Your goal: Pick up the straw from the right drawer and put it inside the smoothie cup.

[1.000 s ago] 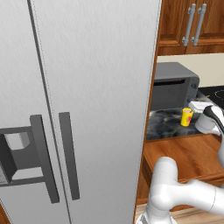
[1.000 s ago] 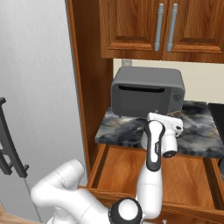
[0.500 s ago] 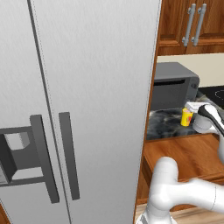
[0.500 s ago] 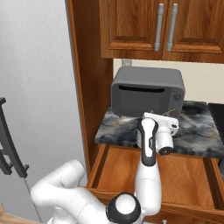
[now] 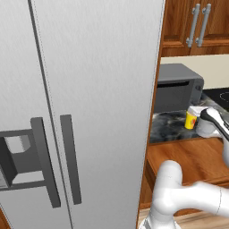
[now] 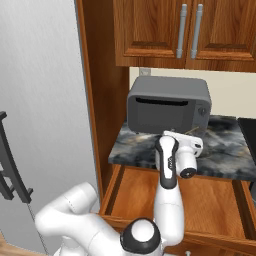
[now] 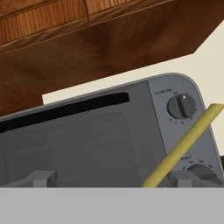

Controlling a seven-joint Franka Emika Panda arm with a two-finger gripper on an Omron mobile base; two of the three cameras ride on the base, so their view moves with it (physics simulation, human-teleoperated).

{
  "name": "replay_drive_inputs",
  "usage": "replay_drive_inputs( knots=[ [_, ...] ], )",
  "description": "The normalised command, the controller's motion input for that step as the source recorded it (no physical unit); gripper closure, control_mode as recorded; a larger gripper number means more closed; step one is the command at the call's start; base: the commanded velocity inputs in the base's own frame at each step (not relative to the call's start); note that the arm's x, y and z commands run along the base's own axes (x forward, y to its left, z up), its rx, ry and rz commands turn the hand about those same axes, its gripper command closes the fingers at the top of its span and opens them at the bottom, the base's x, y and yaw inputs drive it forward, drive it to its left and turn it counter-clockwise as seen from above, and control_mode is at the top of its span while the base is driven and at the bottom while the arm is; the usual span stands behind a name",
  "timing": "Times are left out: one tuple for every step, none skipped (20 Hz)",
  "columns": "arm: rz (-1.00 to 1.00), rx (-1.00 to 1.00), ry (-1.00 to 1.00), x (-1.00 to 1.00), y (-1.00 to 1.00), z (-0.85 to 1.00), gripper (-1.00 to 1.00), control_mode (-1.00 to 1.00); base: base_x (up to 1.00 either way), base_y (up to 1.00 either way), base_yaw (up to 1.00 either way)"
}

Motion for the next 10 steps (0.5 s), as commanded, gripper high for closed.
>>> replay_drive_inputs(
  knots=[
    [0.00, 0.00, 0.04, 0.00, -0.02, -0.12, -1.00, -1.00, 0.00, 0.00, 0.00],
    [0.00, 0.00, 0.04, 0.00, 0.00, -0.14, -1.00, -1.00, 0.00, 0.00, 0.00],
    [0.00, 0.00, 0.05, 0.00, 0.00, -0.15, -1.00, -1.00, 0.00, 0.00, 0.00],
    [0.00, 0.00, 0.05, 0.00, 0.00, -0.10, -1.00, -1.00, 0.00, 0.00, 0.00],
    [0.00, 0.00, 0.04, 0.00, 0.00, -0.02, -1.00, -1.00, 0.00, 0.00, 0.00],
    [0.00, 0.00, 0.05, 0.00, 0.00, 0.00, -1.00, -1.00, 0.00, 0.00, 0.00],
    [0.00, 0.00, 0.05, 0.00, 0.00, -0.01, -1.00, -1.00, 0.00, 0.00, 0.00],
    [0.00, 0.00, 0.07, 0.00, 0.00, -0.12, -1.00, -1.00, 0.00, 0.00, 0.00],
    [0.00, 0.00, 0.11, 0.00, 0.00, -0.14, -1.00, -1.00, 0.00, 0.00, 0.00],
    [0.00, 0.00, 0.10, 0.00, 0.00, -0.10, -1.00, -1.00, 0.00, 0.00, 0.00]
  ],
)
